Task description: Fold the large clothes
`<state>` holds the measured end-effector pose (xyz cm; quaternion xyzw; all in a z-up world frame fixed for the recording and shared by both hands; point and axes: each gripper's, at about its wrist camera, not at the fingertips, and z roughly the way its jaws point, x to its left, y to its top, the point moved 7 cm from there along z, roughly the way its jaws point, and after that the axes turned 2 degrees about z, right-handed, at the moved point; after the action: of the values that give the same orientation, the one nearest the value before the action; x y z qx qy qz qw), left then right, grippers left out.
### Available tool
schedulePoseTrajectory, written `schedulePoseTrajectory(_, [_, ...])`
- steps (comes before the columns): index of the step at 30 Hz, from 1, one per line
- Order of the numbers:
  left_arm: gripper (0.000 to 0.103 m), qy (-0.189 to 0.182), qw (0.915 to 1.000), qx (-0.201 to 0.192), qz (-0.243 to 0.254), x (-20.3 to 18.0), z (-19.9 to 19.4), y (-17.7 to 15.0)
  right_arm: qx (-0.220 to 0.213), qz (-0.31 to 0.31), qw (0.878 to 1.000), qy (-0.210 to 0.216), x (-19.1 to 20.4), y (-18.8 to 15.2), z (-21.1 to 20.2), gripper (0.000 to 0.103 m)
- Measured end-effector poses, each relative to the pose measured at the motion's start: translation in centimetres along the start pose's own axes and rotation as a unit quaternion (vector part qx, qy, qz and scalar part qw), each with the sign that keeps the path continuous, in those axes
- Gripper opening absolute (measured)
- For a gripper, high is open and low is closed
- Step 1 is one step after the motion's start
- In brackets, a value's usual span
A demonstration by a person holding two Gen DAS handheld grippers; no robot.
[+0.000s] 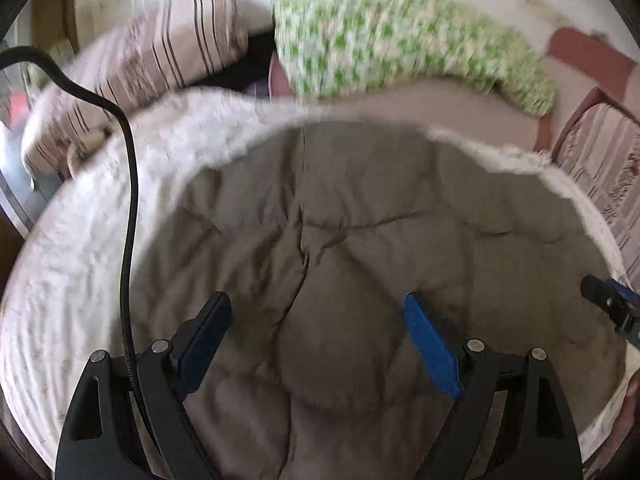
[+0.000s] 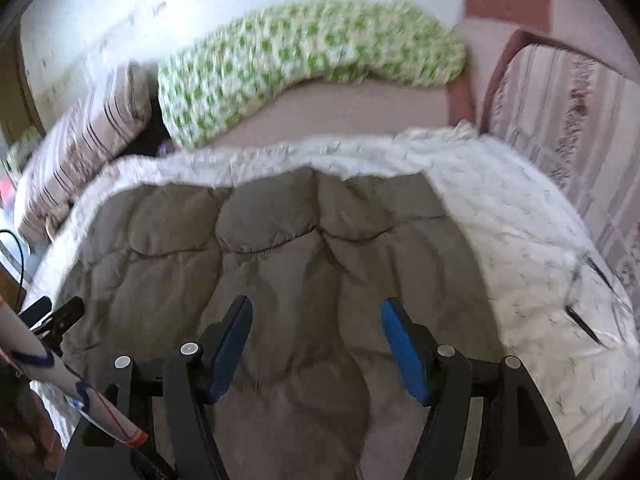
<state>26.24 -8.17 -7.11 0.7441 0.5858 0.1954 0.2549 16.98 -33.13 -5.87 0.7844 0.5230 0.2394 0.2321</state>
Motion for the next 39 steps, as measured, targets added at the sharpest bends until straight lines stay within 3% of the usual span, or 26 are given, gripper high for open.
schedulePoseTrajectory(3, [0.095,-0.009,0.9994,0.021,-0.024,0.5,2.1,0.1,0.049,-0.004,0.999,-0.005,0.0,-1.0,3.6,0.076])
schedulePoseTrajectory(6, [0.096,-0.008,0.9994,0.023,-0.023,0.4,2.5,0.4,0.04,-0.001,0.999,-0.002,-0.4,-0.8,4.4,0.081])
schedulePoseTrajectory(12, [0.095,-0.014,0.9981,-0.054,-0.024,1.0,-3.0,-2.5,-0.005,0.006,1.0,0.012,-0.2,-2.6,-1.2,0.081])
schedulePoseTrajectory(16, [0.095,-0.003,0.9965,-0.082,-0.018,1.5,-6.2,-6.7,-0.009,0.011,1.0,0.025,0.2,-6.6,-4.1,0.081])
schedulePoseTrajectory(20, [0.096,-0.002,0.9981,-0.062,0.0,1.5,-4.7,-8.4,0.006,-0.001,1.0,0.029,0.8,-9.2,-3.4,0.081])
schedulePoseTrajectory(23, [0.095,-0.001,0.9978,-0.067,0.001,1.4,-5.7,-8.3,0.015,-0.013,1.0,0.023,0.9,-9.4,-3.5,0.081])
schedulePoseTrajectory(26, [0.095,-0.015,0.9959,-0.087,0.019,0.7,-8.4,-8.9,-0.009,0.0,0.999,0.051,1.3,-9.4,-6.7,0.081])
schedulePoseTrajectory(33, [0.096,-0.053,0.9862,-0.153,0.034,0.0,-16.5,-11.6,-0.071,-0.014,0.997,0.039,1.8,-10.5,-13.0,0.081])
schedulePoseTrajectory(37, [0.099,-0.042,0.9823,-0.18,0.031,0.4,-21.2,-12.0,-0.101,-0.026,0.994,0.032,2.4,-11.1,-16.1,0.081])
schedulePoseTrajectory(39, [0.101,-0.019,0.9811,-0.191,0.025,1.0,-23.2,-11.5,-0.115,-0.03,0.992,0.034,2.8,-11.0,-17.9,0.081])
